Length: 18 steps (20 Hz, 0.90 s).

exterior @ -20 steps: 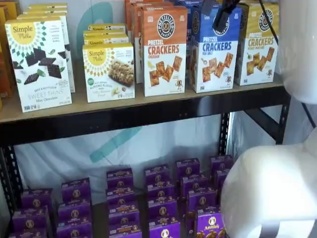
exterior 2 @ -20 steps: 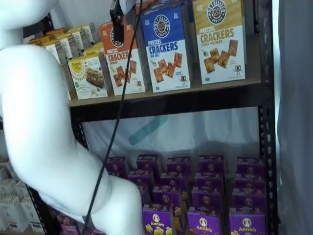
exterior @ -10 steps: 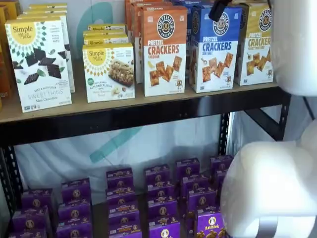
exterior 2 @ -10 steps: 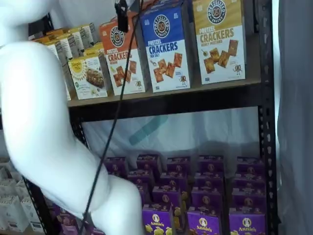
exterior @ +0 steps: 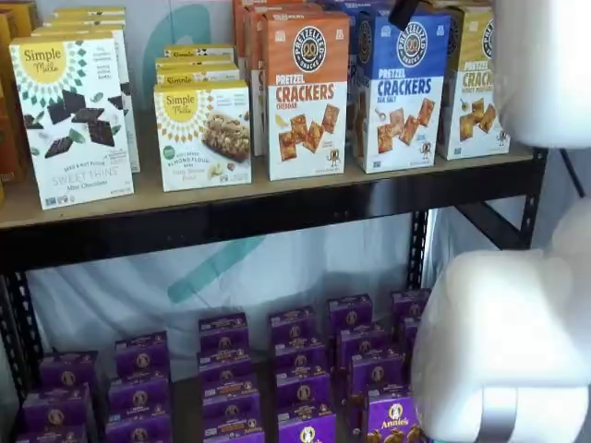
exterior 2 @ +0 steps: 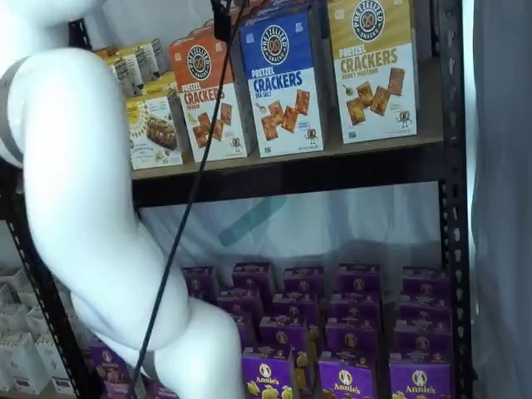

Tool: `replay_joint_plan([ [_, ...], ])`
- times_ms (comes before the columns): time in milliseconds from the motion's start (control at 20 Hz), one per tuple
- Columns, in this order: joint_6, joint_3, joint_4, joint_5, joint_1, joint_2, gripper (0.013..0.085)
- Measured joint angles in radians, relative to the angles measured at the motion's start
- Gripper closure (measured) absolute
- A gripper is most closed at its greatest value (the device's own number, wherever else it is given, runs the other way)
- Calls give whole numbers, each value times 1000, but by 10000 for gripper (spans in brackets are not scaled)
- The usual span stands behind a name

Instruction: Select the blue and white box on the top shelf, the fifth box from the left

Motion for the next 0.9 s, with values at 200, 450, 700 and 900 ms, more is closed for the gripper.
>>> replay_joint_plan([
  [200, -1, -42, -10, 13, 3, 41, 130],
  [450, 1, -68, -23, 9, 14, 73, 130],
  [700, 3, -101, -48, 6, 31, 110, 130],
  [900, 4, -130, -72, 8, 43, 138, 130],
])
